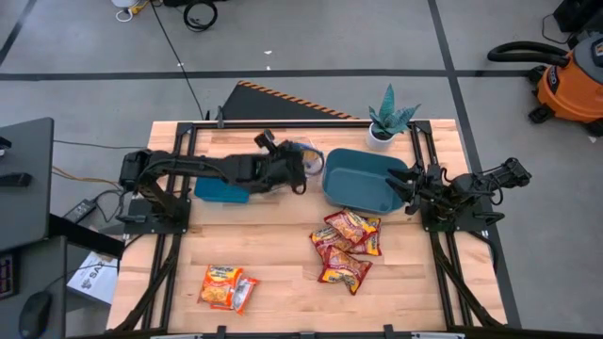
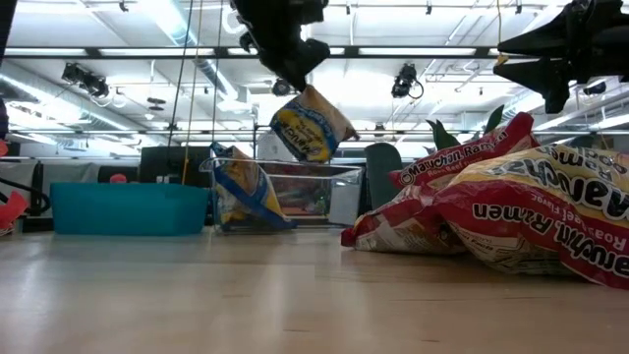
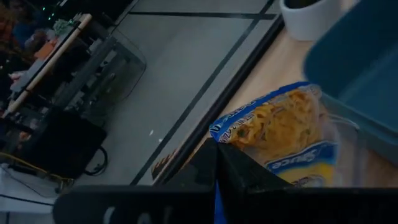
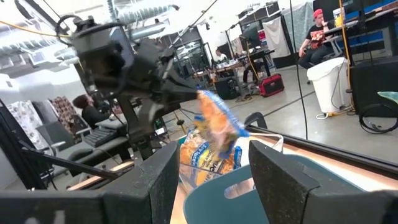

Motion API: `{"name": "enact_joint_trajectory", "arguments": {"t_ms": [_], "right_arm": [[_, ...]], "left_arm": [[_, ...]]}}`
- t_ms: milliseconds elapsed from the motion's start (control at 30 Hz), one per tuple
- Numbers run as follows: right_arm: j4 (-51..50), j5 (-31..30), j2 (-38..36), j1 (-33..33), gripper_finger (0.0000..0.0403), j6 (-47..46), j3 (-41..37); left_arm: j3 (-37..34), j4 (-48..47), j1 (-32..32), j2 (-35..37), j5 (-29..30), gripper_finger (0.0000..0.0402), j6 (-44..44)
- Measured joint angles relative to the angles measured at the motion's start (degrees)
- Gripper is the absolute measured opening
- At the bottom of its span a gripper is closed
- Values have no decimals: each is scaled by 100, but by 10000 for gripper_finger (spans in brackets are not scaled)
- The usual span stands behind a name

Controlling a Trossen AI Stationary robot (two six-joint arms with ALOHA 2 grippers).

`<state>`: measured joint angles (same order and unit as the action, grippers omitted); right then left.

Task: Sort Maruchan noodles
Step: Put the blue noodle pack into the transparent bin

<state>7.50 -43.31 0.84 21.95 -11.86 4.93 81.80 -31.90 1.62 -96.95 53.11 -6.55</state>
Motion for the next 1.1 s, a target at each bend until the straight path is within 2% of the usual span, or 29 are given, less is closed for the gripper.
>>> {"name": "enact_joint_trajectory", "arguments": {"t_ms": [133, 433, 600, 733, 900, 1100], "right_arm": [[18, 0, -2, 1, 199, 0, -1], [18, -2, -2, 0, 199, 0, -1], [18, -2, 1, 1, 199, 0, 2], [18, -2, 1, 0, 199, 0, 0], [28, -11, 1, -2, 199, 0, -1], [67, 82, -2, -1, 199, 0, 2]], "left_arm": [[0, 28, 436, 0, -660, 10, -48], [-7, -318, 1270, -57, -3020, 10, -995], [-11, -776, 1586, -125, -3675, 11, -1593], [-212, -722, 1796, -218, -4430, 11, -1842], [-502, -604, 1933, -341, -5080, 11, -1993], [-546, -742, 1896, -433, -5217, 11, -1902]]}}
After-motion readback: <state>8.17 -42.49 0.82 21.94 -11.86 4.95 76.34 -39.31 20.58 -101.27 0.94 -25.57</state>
